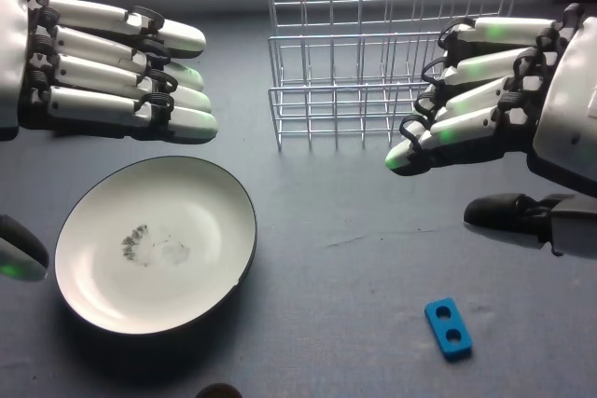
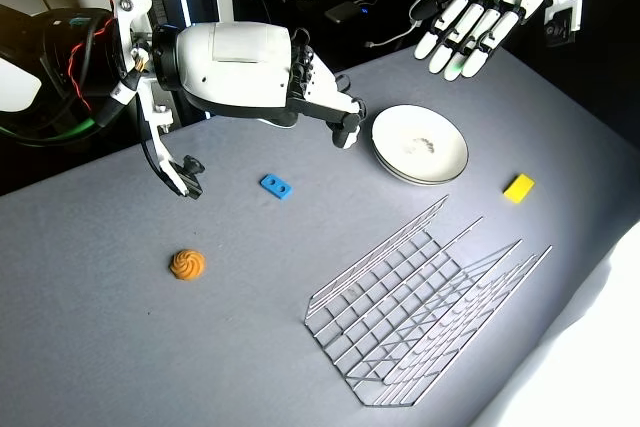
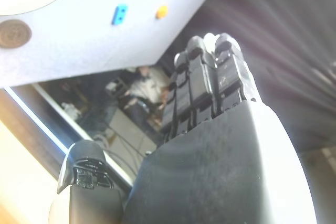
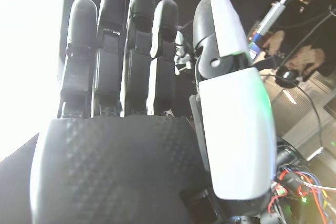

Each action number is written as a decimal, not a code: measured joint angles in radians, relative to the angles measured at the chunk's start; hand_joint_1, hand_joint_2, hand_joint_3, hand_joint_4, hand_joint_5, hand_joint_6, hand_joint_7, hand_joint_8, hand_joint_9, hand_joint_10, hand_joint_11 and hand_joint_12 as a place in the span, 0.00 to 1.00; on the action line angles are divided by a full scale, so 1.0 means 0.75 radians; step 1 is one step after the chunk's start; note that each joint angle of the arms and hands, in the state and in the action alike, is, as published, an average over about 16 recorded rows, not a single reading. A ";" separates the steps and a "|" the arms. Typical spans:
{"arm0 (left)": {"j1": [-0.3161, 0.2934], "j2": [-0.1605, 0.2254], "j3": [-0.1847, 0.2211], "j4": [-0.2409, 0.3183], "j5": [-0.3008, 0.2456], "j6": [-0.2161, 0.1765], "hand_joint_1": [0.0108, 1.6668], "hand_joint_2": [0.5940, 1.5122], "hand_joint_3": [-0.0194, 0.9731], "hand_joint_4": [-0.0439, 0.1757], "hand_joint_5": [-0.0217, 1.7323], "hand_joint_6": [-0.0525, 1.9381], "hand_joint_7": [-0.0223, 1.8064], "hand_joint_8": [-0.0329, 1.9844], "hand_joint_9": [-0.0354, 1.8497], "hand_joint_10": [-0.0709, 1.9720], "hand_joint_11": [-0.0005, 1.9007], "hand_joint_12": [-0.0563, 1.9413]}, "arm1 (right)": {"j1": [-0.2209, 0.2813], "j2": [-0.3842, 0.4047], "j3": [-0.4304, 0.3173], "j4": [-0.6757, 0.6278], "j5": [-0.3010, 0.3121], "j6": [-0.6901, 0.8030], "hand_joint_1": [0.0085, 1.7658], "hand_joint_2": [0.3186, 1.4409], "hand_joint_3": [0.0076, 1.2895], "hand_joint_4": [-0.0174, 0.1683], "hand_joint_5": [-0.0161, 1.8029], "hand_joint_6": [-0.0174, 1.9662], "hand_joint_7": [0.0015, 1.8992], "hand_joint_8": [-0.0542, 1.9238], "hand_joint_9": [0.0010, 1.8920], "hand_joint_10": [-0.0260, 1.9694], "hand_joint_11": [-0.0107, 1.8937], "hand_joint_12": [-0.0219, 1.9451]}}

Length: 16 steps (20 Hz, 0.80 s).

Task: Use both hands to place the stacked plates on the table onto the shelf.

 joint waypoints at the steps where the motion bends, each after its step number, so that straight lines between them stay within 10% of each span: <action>1: 0.000 -0.001 0.001 0.003 -0.002 0.000 0.02 0.56 0.08 0.19 0.03 0.03 0.05 0.02 0.06 0.04 0.01 0.03 | 0.000 0.000 0.000 -0.001 0.000 0.000 0.26 0.80 0.03 0.10 0.23 0.04 0.23 0.04 0.17 0.09 0.05 0.42; 11: 0.055 -0.026 0.035 0.070 -0.031 0.016 0.01 0.58 0.07 0.19 0.02 0.03 0.02 0.03 0.03 0.04 0.01 0.03 | 0.000 0.001 0.000 -0.013 0.007 0.000 0.09 0.83 0.02 0.10 0.12 0.02 0.11 0.04 0.09 0.02 0.02 0.27; 16: 0.173 -0.068 0.086 0.077 -0.037 0.052 0.01 0.58 0.06 0.19 0.02 0.03 0.02 0.03 0.03 0.04 0.01 0.03 | 0.000 0.001 0.000 -0.022 0.008 0.001 0.22 0.78 0.01 0.11 0.08 0.02 0.07 0.04 0.05 0.02 0.01 0.24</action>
